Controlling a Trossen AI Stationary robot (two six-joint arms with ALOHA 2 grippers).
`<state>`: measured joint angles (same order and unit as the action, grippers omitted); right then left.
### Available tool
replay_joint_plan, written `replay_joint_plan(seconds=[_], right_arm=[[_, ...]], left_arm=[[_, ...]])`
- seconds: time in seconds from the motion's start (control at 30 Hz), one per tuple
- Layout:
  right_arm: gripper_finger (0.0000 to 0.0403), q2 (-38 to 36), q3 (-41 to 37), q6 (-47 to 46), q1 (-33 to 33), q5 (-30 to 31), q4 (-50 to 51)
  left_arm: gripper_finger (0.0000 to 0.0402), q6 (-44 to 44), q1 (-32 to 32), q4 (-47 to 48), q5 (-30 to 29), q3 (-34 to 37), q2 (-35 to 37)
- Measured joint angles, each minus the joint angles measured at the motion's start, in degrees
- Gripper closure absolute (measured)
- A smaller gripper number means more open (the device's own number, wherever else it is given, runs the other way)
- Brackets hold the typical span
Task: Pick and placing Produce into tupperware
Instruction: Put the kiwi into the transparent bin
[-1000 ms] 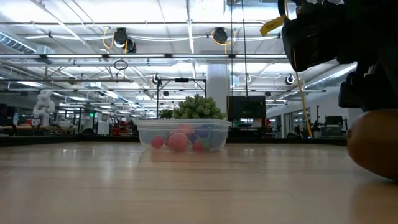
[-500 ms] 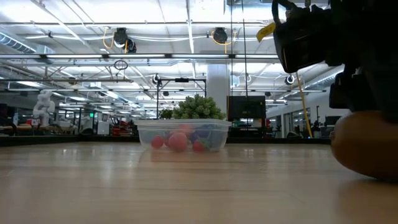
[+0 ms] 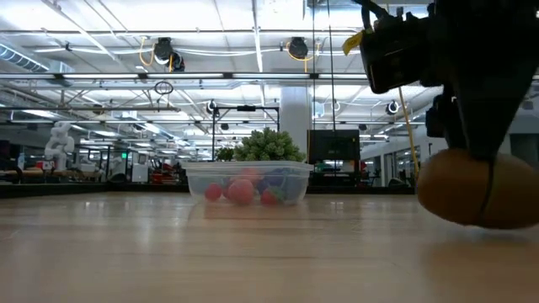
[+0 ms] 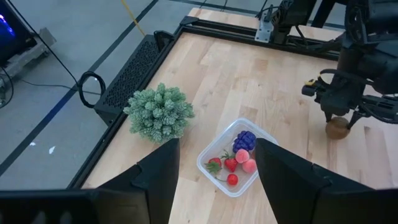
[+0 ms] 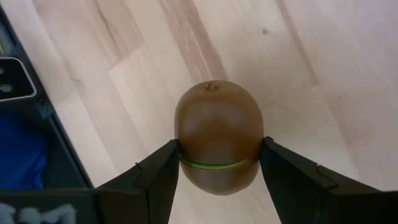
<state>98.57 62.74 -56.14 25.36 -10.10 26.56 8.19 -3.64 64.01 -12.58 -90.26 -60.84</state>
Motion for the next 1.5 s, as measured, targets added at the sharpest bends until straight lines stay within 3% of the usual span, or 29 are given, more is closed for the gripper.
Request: replay_joint_plan(seconds=[0.5, 0.9, 1.23, 1.5], right_arm=[[0.0196, -4.13, 0.02, 6.10, -4.44, -0.20, 0.56], [0.0195, -10.06, 0.15, 20.96, -15.43, -0.81, -9.26], [0.0195, -10.04, 0.85, 30.92, -27.54, -9.60, -17.60], [0.0195, -7.75, 7.92, 37.55, -31.75, -12.55, -15.61]], left_arm=[[0.0188, -0.15, 0.00, 0.02, 0.00, 0.00, 0.00], [0.0188, -0.55, -0.02, -0.19, -0.69, 0.00, -0.03], [0.0188, -2.54, -0.02, -0.85, -1.05, -0.02, -3.72], [0.0188, -6.26, -0.17, -1.01, -1.07, -0.02, -7.58]])
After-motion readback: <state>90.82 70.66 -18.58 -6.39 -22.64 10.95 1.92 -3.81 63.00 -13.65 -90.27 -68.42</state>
